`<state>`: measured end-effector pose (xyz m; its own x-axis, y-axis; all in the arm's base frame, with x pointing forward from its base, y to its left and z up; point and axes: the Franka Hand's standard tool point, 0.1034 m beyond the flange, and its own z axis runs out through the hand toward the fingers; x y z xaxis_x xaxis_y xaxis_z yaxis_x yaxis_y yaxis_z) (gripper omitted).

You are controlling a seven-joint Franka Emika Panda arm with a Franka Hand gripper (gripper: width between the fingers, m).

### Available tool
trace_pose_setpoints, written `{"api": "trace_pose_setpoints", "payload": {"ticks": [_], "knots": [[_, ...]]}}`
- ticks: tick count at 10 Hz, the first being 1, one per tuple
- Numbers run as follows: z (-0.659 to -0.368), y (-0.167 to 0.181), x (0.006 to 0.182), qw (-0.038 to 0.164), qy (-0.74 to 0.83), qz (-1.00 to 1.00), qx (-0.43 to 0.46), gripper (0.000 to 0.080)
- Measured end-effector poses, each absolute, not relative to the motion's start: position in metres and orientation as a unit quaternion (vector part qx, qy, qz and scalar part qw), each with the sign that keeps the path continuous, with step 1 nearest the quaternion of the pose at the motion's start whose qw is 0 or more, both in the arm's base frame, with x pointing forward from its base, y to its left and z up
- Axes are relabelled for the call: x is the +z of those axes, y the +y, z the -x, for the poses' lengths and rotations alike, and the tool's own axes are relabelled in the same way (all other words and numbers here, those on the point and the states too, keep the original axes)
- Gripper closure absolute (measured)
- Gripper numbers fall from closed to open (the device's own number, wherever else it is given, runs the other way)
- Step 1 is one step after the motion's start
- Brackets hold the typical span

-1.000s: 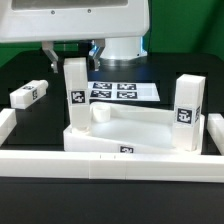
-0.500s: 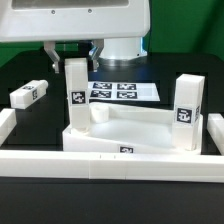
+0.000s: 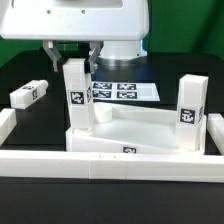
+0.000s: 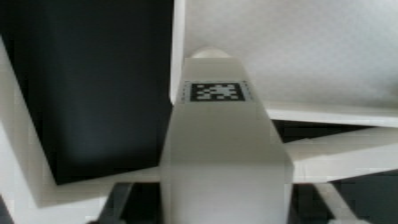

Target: Assemble desk

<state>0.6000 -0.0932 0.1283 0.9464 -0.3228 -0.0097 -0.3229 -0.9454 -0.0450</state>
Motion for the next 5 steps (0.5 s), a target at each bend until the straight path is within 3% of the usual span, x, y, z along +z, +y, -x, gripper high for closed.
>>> {"api": "trace_pose_setpoints", "payload": {"ticks": [5], "knots": [[-0.6013,-0.0886,0.1275,0.028,0.367,0.930,0.003,0.0509]]}}
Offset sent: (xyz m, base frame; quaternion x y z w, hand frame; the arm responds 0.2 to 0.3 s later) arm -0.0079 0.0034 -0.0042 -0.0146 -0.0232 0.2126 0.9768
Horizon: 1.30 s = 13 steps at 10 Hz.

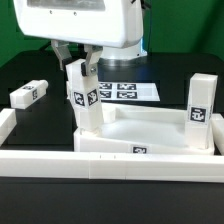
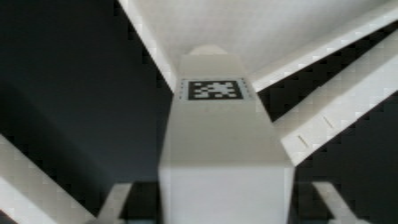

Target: Assemble desk

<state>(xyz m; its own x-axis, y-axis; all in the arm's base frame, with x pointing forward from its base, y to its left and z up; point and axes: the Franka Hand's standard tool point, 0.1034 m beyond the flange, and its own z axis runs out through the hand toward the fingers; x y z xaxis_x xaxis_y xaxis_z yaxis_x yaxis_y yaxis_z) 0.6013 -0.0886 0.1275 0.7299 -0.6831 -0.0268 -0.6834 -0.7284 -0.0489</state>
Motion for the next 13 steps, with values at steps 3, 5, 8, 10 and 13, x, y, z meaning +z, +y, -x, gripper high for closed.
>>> {"api": "trace_pose_setpoints", "payload": {"ticks": [3,5,8,10,13], "knots": [[-0.603,-0.084,0.127,0.033,0.465,0.885,0.006,0.0509],[-0.604,-0.074,0.127,0.037,0.553,0.832,0.010,0.0509],[-0.606,-0.067,0.128,0.037,0.650,0.758,0.016,0.0509],[-0.607,-0.061,0.128,0.036,0.696,0.716,0.018,0.0509],[-0.607,-0.060,0.128,0.036,0.695,0.718,0.018,0.0498]]}}
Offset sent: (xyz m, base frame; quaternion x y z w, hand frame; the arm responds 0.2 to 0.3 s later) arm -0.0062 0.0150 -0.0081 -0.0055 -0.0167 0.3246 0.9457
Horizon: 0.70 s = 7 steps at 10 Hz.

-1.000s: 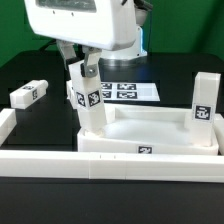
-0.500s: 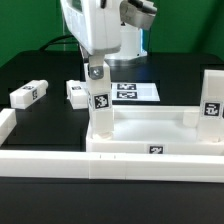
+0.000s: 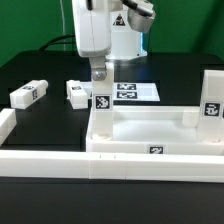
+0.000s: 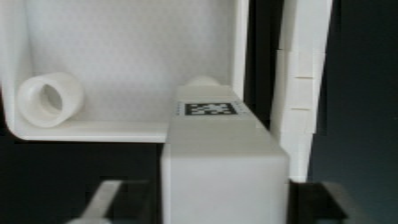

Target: Assemble desk

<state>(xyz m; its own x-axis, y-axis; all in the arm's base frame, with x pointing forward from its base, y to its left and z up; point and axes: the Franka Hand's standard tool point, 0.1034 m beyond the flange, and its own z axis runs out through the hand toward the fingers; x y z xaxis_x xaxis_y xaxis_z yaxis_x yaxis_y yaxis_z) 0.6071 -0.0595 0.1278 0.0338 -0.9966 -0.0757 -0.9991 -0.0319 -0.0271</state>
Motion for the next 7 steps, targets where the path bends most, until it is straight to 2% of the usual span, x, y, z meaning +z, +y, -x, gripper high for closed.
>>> {"api": "trace_pose_setpoints", "payload": {"ticks": [1,2,3,7], "knots": [[-0.6072,-0.0590,0.1278,0.036,0.680,0.732,0.017,0.0277],[-0.6073,-0.0579,0.1283,0.037,0.660,0.750,0.018,0.0277],[-0.6075,-0.0542,0.1287,0.036,0.631,0.775,0.020,0.0177],[-0.6074,-0.0548,0.1282,0.038,0.501,0.864,0.013,0.0151]]}}
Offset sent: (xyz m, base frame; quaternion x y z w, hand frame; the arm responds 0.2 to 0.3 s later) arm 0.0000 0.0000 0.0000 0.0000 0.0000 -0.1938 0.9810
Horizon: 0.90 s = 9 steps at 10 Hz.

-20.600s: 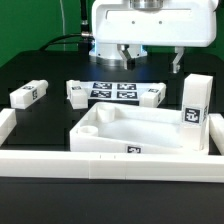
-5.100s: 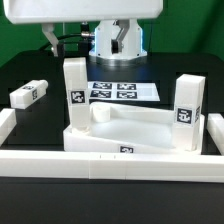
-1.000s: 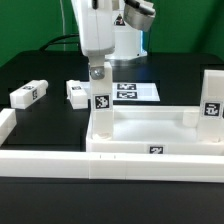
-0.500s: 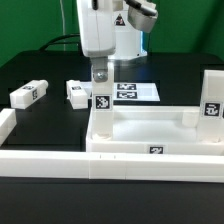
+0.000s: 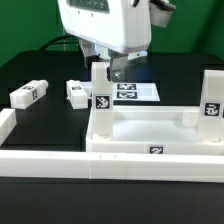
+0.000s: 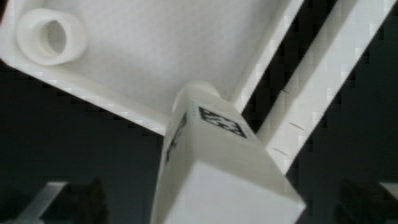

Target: Assemble desk

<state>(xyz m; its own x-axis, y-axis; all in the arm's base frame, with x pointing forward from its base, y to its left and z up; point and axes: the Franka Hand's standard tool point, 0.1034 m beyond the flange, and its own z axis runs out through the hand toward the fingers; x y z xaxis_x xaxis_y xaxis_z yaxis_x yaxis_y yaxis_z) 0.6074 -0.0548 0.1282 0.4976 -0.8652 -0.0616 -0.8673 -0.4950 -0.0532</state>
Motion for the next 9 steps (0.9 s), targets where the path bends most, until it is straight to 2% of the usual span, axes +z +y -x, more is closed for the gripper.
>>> {"api": "trace_pose_setpoints", "payload": {"ticks": [4,9], "knots": [[-0.6094,-0.0482,0.1292,0.029,0.306,0.952,0.004,0.0150],[-0.6092,-0.0490,0.1276,0.027,0.115,0.993,-0.004,0.0150]]}}
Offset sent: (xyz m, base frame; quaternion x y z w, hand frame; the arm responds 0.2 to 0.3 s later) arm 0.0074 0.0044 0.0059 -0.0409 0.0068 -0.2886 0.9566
